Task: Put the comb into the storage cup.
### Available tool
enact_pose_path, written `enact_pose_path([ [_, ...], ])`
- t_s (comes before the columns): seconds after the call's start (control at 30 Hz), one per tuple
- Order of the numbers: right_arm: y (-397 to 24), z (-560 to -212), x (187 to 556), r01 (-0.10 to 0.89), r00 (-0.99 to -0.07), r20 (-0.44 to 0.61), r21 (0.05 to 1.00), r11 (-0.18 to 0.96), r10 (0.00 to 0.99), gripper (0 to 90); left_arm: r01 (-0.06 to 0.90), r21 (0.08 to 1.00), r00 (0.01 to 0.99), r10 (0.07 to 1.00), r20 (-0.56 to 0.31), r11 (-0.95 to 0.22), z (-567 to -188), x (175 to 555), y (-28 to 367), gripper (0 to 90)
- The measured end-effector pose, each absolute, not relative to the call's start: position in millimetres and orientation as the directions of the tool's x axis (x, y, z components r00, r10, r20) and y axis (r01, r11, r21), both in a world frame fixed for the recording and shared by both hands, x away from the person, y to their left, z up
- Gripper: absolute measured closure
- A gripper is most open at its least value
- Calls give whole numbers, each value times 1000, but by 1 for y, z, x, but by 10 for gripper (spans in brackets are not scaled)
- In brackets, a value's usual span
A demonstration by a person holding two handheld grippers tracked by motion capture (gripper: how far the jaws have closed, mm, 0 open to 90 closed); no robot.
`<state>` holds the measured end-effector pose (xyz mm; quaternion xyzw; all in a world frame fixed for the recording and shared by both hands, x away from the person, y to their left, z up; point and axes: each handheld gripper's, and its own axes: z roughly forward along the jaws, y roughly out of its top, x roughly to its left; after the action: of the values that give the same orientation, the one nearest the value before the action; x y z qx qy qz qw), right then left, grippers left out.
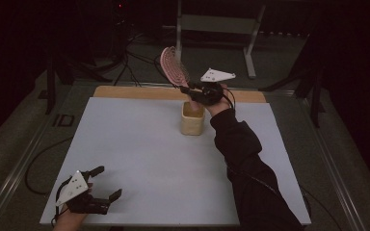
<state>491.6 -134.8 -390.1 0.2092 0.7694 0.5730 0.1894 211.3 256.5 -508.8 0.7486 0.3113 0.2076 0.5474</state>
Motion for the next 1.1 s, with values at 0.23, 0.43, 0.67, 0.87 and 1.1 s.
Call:
enact_pose_path([
  [0.23, -135, -399, 495, 107, -844, -51, 959, 261, 534, 708, 240, 948, 722, 692, -32, -207, -509, 211, 256, 0],
  [0.43, -137, -407, 498, 116, -843, -44, 958, 260, 536, 708, 240, 948, 722, 691, -31, -208, -509, 211, 256, 0],
  [0.67, -138, -417, 499, 122, -847, -43, 955, 272, 530, 708, 241, 947, 723, 690, -31, -210, -510, 212, 256, 0],
  [0.87, -139, -424, 499, 128, -847, -39, 953, 274, 530, 708, 243, 947, 724, 689, -32, -211, -510, 212, 255, 0],
  [1.1, -140, -432, 498, 137, -845, -27, 954, 267, 533, 708, 244, 947, 723, 690, -34, -208, -510, 212, 255, 0],
])
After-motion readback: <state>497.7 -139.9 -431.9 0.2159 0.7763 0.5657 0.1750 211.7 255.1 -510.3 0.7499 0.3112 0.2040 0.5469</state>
